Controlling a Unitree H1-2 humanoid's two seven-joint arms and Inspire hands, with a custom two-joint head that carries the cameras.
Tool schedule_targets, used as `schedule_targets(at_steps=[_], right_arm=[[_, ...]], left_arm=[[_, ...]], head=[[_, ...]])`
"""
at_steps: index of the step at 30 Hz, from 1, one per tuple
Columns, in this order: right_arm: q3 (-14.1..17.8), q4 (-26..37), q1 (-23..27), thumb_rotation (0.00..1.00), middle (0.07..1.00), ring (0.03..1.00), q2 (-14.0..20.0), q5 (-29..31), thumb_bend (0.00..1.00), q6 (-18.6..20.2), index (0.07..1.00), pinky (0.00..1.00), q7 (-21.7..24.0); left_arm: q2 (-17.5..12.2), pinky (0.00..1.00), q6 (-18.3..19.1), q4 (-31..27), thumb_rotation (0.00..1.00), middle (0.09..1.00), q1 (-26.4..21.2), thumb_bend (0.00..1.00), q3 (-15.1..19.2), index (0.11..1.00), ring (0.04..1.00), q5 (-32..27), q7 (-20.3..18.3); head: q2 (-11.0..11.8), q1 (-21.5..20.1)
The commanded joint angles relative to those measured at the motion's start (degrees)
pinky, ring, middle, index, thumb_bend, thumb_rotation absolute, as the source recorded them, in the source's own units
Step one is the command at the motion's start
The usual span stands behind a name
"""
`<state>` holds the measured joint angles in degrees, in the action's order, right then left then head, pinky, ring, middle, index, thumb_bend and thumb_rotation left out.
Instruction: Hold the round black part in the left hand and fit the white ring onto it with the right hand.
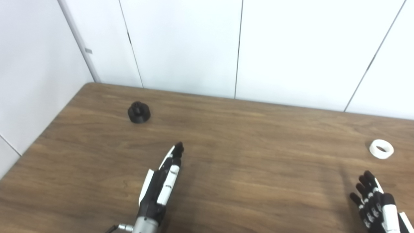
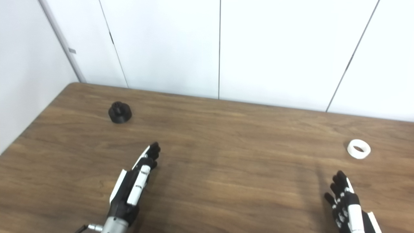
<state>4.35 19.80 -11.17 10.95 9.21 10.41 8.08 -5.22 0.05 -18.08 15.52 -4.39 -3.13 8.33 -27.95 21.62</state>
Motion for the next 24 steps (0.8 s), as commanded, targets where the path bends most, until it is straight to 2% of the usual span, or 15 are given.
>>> schedule_targets(at_steps=[1,10,16,20,24], right_arm=[[0.2,0.5,0.1,1.0,1.0,1.0,0.0,-0.9,0.55,0.0,1.0,1.0,-0.7],[0.1,0.4,0.1,1.0,1.0,1.0,0.1,-2.2,0.52,-0.1,1.0,1.0,-1.1],[0.3,1.3,-0.2,1.0,1.0,1.0,-0.1,0.0,0.51,1.1,1.0,1.0,-0.4],[0.2,-0.8,-0.2,1.0,1.0,1.0,1.0,2.0,0.56,-1.3,1.0,1.0,1.5],[-0.1,-1.8,-0.3,1.0,1.0,1.0,1.5,1.9,0.55,-3.3,1.0,1.0,2.0]], left_arm=[[4.9,0.98,-2.8,0.0,0.82,0.939,2.4,0.43,0.1,0.939,0.963,0.5,0.8],[4.5,0.99,-3.5,0.5,0.83,0.946,2.3,0.42,-0.5,0.947,0.965,1.3,1.3],[4.3,0.98,-1.3,-1.4,0.79,0.952,2.8,0.48,-1.2,0.963,0.968,4.1,2.1],[3.8,1.0,-1.7,-2.7,0.71,0.969,2.4,0.5,-1.1,0.982,0.981,4.5,2.1],[2.5,0.98,2.5,-7.2,0.55,0.964,1.3,0.54,-0.2,0.979,0.973,8.4,2.7]], head=[[0.2,-0.1],[-0.2,-0.6],[-0.7,-1.0],[-0.9,-1.4],[-1.1,-1.9]])
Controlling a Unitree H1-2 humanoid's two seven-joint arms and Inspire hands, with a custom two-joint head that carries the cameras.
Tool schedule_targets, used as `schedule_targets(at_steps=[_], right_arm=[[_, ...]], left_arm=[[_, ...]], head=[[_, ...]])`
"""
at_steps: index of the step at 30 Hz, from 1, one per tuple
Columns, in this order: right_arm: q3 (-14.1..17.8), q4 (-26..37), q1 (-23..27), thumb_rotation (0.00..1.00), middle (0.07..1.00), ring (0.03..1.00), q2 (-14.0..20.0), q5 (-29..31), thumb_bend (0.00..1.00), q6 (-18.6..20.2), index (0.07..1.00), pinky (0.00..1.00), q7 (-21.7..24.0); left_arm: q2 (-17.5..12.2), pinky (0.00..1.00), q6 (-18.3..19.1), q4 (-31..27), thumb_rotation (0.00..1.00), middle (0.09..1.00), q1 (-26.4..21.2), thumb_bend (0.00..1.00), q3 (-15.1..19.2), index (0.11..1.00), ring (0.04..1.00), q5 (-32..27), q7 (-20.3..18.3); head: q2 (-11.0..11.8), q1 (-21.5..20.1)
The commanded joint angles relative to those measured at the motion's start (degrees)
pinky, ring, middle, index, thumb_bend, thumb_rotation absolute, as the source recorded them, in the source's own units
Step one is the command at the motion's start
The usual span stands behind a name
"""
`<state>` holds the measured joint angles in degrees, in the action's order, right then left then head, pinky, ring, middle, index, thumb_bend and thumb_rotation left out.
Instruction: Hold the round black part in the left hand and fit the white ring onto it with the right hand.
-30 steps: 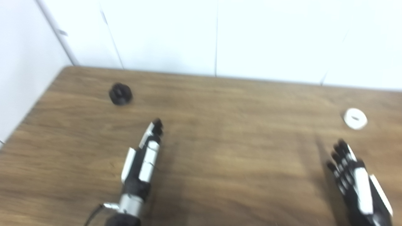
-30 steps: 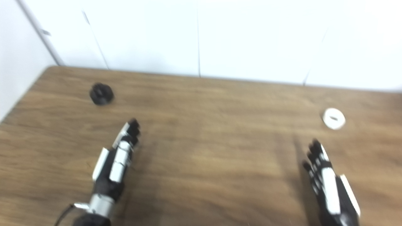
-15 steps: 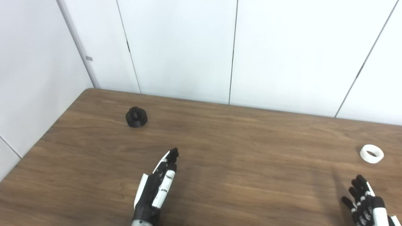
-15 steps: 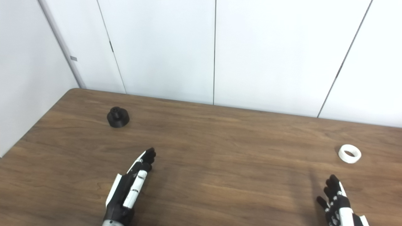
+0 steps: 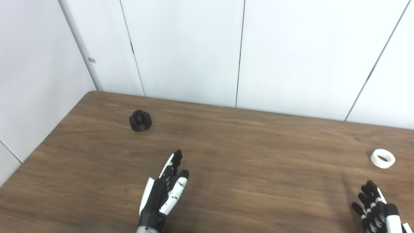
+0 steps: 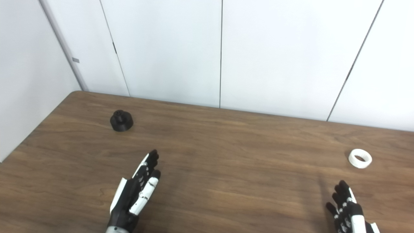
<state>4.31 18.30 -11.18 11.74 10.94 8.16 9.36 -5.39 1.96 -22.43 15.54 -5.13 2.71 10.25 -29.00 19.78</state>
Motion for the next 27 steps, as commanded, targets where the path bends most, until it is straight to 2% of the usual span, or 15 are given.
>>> schedule_targets(at_steps=[1,3,5,7,9,12,15,21,27], right_arm=[[-0.1,-0.3,-0.2,1.0,1.0,1.0,0.8,0.0,0.56,-1.4,1.0,1.0,0.8],[-0.1,-0.3,-0.2,1.0,1.0,1.0,0.7,-0.4,0.56,-1.7,1.0,1.0,0.6],[0.0,-0.4,-0.1,1.0,1.0,1.0,0.5,-0.3,0.59,-1.8,1.0,1.0,0.4],[-0.1,-0.6,-0.1,1.0,1.0,1.0,0.6,-0.6,0.59,-2.4,1.0,1.0,0.5],[-0.2,-0.8,-0.1,1.0,1.0,1.0,0.7,-1.2,0.57,-3.2,1.0,1.0,0.5],[-0.2,-0.8,0.0,1.0,1.0,1.0,0.7,-2.0,0.54,-3.5,1.0,1.0,0.2],[0.0,-0.9,0.1,1.0,1.0,1.0,0.3,-1.1,0.54,-3.0,1.0,1.0,0.3],[0.1,-0.8,0.2,1.0,1.0,1.0,-0.1,-0.8,0.56,-2.9,1.0,1.0,-0.1],[-0.1,-0.5,0.2,1.0,1.0,1.0,-0.3,-1.4,0.56,-2.8,1.0,1.0,-0.4]], left_arm=[[2.3,0.98,2.1,-4.1,0.52,0.954,0.9,0.57,0.9,0.971,0.962,4.0,0.9],[1.9,0.99,3.1,-5.7,0.48,0.945,0.0,0.62,2.0,0.965,0.953,5.7,1.1],[1.6,0.91,3.4,-6.7,0.35,0.923,-1.5,0.69,3.3,0.941,0.908,7.1,1.5],[1.5,0.88,4.6,-7.6,0.3,0.92,-2.7,0.73,4.4,0.93,0.899,8.6,1.6],[0.5,0.89,6.8,-8.5,0.25,0.919,-4.5,0.77,5.3,0.926,0.912,13.0,1.7],[-1.9,0.93,11.1,-9.5,0.26,0.906,-7.2,0.83,6.6,0.913,0.921,20.9,0.9],[-3.3,0.91,14.4,-9.8,0.27,0.915,-8.9,0.84,7.9,0.903,0.92,25.1,-0.7],[-7.6,0.87,17.9,-7.9,0.37,0.909,-12.5,0.88,10.2,0.878,0.929,33.3,-2.8],[-11.6,0.86,20.5,-3.7,0.38,0.893,-16.4,0.89,11.7,0.846,0.925,38.4,-4.9]], head=[[-0.2,-0.2],[-0.3,-0.5],[-0.5,-0.7],[-0.5,-0.9],[-0.6,-1.1],[-0.6,-1.2],[-0.7,-1.4],[-0.8,-1.6],[-1.0,-1.9]])
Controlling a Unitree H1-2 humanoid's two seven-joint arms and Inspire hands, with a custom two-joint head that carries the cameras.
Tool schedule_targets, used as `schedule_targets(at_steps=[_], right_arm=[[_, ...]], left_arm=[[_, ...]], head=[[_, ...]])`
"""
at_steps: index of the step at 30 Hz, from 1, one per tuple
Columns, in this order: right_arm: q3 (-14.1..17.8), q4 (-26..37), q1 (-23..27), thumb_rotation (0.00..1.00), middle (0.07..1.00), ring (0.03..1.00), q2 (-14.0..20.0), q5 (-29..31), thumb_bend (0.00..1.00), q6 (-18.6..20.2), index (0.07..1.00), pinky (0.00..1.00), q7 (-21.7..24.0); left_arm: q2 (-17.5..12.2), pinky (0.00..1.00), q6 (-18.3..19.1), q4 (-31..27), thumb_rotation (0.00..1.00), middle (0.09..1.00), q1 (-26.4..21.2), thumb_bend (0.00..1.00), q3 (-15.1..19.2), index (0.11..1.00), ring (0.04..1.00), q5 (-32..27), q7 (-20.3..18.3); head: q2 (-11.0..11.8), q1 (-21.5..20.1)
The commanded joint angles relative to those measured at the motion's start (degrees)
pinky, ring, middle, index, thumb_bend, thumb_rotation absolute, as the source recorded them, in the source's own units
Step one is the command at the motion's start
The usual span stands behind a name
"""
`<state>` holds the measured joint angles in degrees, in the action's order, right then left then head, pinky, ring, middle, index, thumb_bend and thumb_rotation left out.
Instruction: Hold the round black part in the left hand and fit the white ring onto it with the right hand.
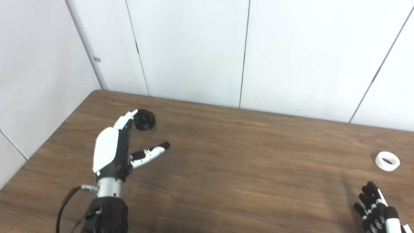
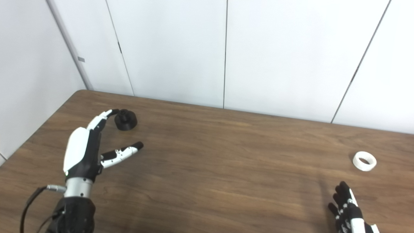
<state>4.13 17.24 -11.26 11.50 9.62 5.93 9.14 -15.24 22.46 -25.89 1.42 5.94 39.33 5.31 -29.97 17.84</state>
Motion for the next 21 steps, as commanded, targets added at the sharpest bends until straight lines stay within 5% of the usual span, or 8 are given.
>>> schedule_targets(at_steps=[1,8,21], right_arm=[[0.1,0.5,0.2,1.0,1.0,1.0,-0.2,0.1,0.55,-0.5,1.0,1.0,-0.2],[0.2,0.7,0.0,1.0,1.0,1.0,-0.5,0.5,0.54,-0.1,1.0,1.0,-0.3],[-0.1,1.0,-0.2,1.0,1.0,1.0,-0.8,0.2,0.55,-0.1,1.0,1.0,-0.7]], left_arm=[[-2.2,0.88,0.2,0.7,0.37,0.892,-2.9,0.89,0.7,0.841,0.925,2.2,-0.2],[-5.2,0.97,-0.4,7.6,0.38,0.893,-6.6,0.87,1.3,0.826,0.939,3.5,0.3],[-8.2,0.97,-1.1,24.0,0.41,0.884,-14.0,0.9,1.8,0.817,0.931,2.6,3.2]], head=[[-0.1,-0.1],[-0.2,-0.3],[-0.3,-0.9]])
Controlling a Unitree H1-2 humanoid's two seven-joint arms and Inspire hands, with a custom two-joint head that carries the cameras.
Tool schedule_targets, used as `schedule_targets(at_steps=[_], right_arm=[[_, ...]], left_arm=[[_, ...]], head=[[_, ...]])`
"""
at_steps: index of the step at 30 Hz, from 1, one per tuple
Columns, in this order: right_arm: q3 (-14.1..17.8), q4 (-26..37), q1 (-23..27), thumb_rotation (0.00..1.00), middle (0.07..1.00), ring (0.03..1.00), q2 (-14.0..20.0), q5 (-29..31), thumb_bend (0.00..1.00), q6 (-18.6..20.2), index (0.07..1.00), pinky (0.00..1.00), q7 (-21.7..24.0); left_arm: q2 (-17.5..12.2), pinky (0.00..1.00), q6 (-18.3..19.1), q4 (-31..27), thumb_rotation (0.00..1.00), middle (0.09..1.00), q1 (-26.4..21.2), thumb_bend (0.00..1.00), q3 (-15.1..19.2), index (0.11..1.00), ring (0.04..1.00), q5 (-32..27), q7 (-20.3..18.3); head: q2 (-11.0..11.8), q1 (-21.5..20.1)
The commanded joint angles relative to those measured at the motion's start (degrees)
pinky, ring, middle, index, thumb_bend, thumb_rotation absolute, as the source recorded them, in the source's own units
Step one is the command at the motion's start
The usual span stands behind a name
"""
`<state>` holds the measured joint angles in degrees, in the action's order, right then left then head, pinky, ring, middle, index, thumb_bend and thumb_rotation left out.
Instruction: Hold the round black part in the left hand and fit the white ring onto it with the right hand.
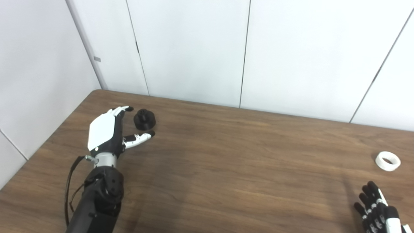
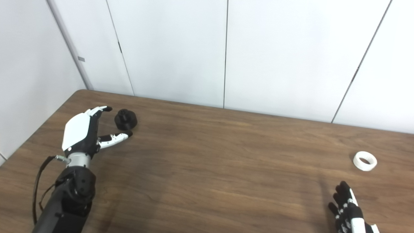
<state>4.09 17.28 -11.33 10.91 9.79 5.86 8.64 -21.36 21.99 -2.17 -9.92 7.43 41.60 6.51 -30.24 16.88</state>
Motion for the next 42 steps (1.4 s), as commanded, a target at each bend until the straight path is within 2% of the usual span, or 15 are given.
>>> schedule_targets(at_steps=[1,4,9,15,20,24,29,35,42], right_arm=[[0.0,1.1,-0.1,1.0,1.0,1.0,-0.3,0.0,0.55,0.1,1.0,1.0,-0.3],[-0.1,1.2,-0.2,1.0,1.0,1.0,-0.4,-0.3,0.55,-0.1,1.0,1.0,-0.5],[-0.1,1.5,-0.3,1.0,1.0,1.0,-0.1,-0.5,0.58,0.2,1.0,1.0,-0.4],[-0.2,1.2,-0.4,1.0,1.0,1.0,0.7,-1.1,0.61,-0.2,1.0,1.0,0.0],[-0.1,1.2,-0.5,1.0,1.0,1.0,0.6,-0.2,0.6,0.0,1.0,1.0,0.1],[0.0,1.3,-0.5,1.0,1.0,1.0,0.5,0.2,0.6,0.4,1.0,1.0,-0.1],[0.2,1.3,-0.8,1.0,1.0,1.0,0.7,0.6,0.59,0.3,1.0,1.0,0.1],[0.4,1.7,-1.3,1.0,1.0,1.0,0.7,0.5,0.56,0.1,1.0,1.0,-0.3],[0.4,1.8,-1.6,1.0,1.0,0.999,0.8,-0.1,0.56,0.1,1.0,1.0,-0.3]], left_arm=[[-2.4,0.98,-0.5,1.6,0.41,0.885,-3.3,0.9,0.2,0.818,0.932,0.4,2.0],[-3.0,0.99,0.2,5.3,0.4,0.893,-5.0,0.91,0.2,0.823,0.94,-0.3,2.0],[-3.4,0.99,-0.8,10.8,0.41,0.897,-7.5,0.93,1.1,0.826,0.94,-3.2,3.5],[-4.1,0.99,1.4,15.6,0.39,0.895,-10.3,0.91,-0.3,0.827,0.937,-3.9,3.4],[-4.9,1.0,3.3,17.8,0.42,0.903,-12.2,0.93,-2.5,0.827,0.943,-4.2,2.1],[-4.7,1.0,4.8,18.7,0.41,0.909,-13.9,0.94,-2.9,0.827,0.951,-4.4,0.2],[-4.5,1.0,4.9,20.1,0.4,0.917,-15.4,0.93,-2.7,0.831,0.959,-4.2,-1.8],[-4.2,1.0,4.9,22.7,0.37,0.921,-16.9,0.93,-1.9,0.83,0.964,-5.1,-2.2],[-4.8,0.99,3.9,25.4,0.34,0.902,-17.5,0.91,-2.8,0.812,0.955,-8.3,-0.3]], head=[[-0.1,-0.1],[-0.1,-0.2],[-0.4,-0.5],[-0.5,-0.4],[-0.6,-0.4],[-0.8,-0.5],[-0.9,-1.1],[-1.2,-1.5],[-1.3,-1.9]])
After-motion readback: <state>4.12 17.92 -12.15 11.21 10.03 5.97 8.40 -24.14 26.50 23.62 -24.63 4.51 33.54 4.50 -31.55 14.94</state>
